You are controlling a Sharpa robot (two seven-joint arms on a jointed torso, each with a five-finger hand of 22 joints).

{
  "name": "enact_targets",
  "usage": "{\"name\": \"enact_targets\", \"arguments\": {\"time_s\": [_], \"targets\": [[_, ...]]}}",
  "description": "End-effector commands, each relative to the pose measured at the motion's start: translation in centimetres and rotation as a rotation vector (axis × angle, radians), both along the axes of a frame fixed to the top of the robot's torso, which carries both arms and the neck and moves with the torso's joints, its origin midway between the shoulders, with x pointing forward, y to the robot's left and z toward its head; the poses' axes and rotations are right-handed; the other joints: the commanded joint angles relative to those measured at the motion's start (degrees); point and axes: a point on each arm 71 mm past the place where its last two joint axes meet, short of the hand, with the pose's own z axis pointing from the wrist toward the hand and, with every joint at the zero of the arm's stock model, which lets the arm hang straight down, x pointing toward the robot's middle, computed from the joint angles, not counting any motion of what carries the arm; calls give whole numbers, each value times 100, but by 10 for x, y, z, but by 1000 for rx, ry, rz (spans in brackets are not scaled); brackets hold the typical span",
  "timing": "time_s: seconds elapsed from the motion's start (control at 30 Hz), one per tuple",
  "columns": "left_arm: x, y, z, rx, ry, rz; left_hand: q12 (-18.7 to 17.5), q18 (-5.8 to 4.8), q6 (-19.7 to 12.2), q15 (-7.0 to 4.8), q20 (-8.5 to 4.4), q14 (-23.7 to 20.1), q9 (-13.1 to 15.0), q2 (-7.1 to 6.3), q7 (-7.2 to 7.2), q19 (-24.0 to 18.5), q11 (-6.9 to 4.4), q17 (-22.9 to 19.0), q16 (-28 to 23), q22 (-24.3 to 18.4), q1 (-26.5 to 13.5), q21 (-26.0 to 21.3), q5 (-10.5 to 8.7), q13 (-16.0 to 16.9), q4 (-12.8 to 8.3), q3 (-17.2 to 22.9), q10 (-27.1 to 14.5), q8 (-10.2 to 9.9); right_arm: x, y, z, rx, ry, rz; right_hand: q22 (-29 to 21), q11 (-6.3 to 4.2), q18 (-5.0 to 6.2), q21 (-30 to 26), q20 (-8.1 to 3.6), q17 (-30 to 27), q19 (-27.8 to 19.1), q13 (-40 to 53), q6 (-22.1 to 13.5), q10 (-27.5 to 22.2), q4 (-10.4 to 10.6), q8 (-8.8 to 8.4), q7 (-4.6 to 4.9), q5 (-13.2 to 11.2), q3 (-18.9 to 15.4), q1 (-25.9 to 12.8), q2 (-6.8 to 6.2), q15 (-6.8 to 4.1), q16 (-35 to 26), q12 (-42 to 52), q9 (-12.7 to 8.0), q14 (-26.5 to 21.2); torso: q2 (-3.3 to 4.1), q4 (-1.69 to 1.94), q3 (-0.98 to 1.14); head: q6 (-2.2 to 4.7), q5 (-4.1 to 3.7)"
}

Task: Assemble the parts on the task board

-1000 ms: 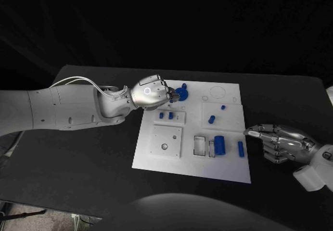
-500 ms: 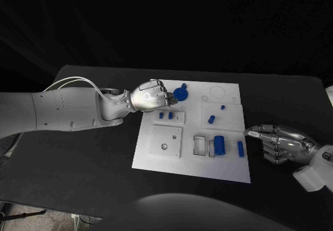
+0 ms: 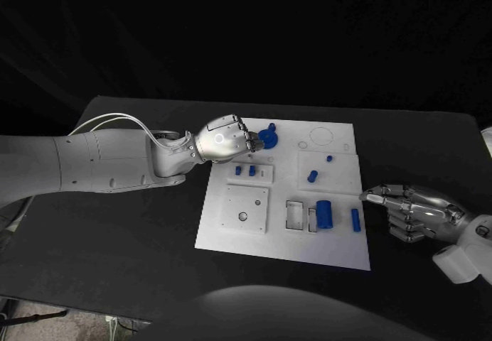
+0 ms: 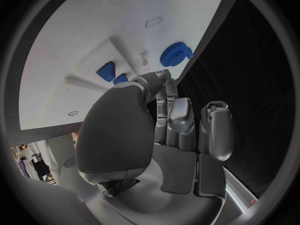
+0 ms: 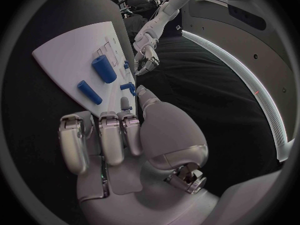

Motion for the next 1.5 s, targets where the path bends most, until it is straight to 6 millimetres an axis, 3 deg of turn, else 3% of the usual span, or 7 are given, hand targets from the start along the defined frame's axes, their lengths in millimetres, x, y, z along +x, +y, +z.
{"name": "enact_targets", "arguments": {"time_s": [0.03, 0.33, 0.53, 1.17, 1.5], "targets": [[1, 1, 5, -106, 12, 12, -51, -60, 63, 38, 48, 104, -25, 91, 3, 272, -6, 0, -29, 1281, -25, -29, -42, -48, 35, -13, 33, -60, -1, 1, 0, 9, -2, 16, 1510, -2, -37, 25, -39, 1509, 608, 1494, 39, 598, -34, -37, -2, 3, 3, 50, 2, -22, 20, -20, -9, 598, 1, 1, 4, -1, -12], [2, 1, 5, -130, 46, 15, -191, -50, 196, 74, 78, 105, -175, 104, -10, 248, -18, 6, -47, 1266, 5, -92, -265, -191, 88, -67, 120, -252, -1, 2, 0, 9, -2, 16, 1510, -2, -37, 25, -40, 1509, 608, 1494, 41, 598, -37, -38, -2, 4, 5, 55, 7, -23, 20, -20, -11, 598, -1, 4, 3, -1, -24], [2, 3, 5, -128, 54, 13, -245, -46, 242, 87, 89, 99, -220, 108, -15, 238, -24, -12, -68, 1260, 34, -115, -317, -244, 100, -81, 147, -314, -1, 2, 0, 8, -2, 16, 1510, -2, -37, 25, -40, 1509, 608, 1494, 41, 598, -37, -38, -2, 4, 5, 55, 7, -23, 20, -20, -11, 598, 4, 8, 2, -1, -21], [3, 7, 0, -97, 62, 3, -289, -44, 281, 98, 99, 97, -254, 107, -18, 232, -26, 1, -66, 1257, 71, -130, -290, -285, 98, -97, 168, -364, -1, 2, -1, 9, -2, 15, 1510, -2, -37, 25, -40, 1509, 608, 1494, 41, 598, -37, -38, -2, 4, 5, 55, 7, -23, 20, -20, -11, 598, 4, 3, -3, -1, -24], [1, 8, -10, -82, 80, -1, -336, -46, 326, 108, 115, 103, -296, 101, -12, 234, -21, 33, -50, 1259, 92, -126, -145, -330, 91, -149, 205, -428, -2, 1, -1, 11, -3, 13, 1510, -2, -37, 25, -40, 1509, 608, 1494, 41, 598, -37, -38, -2, 4, 5, 55, 7, -23, 20, -20, -11, 598, 8, 13, -10, -1, -42]]}}
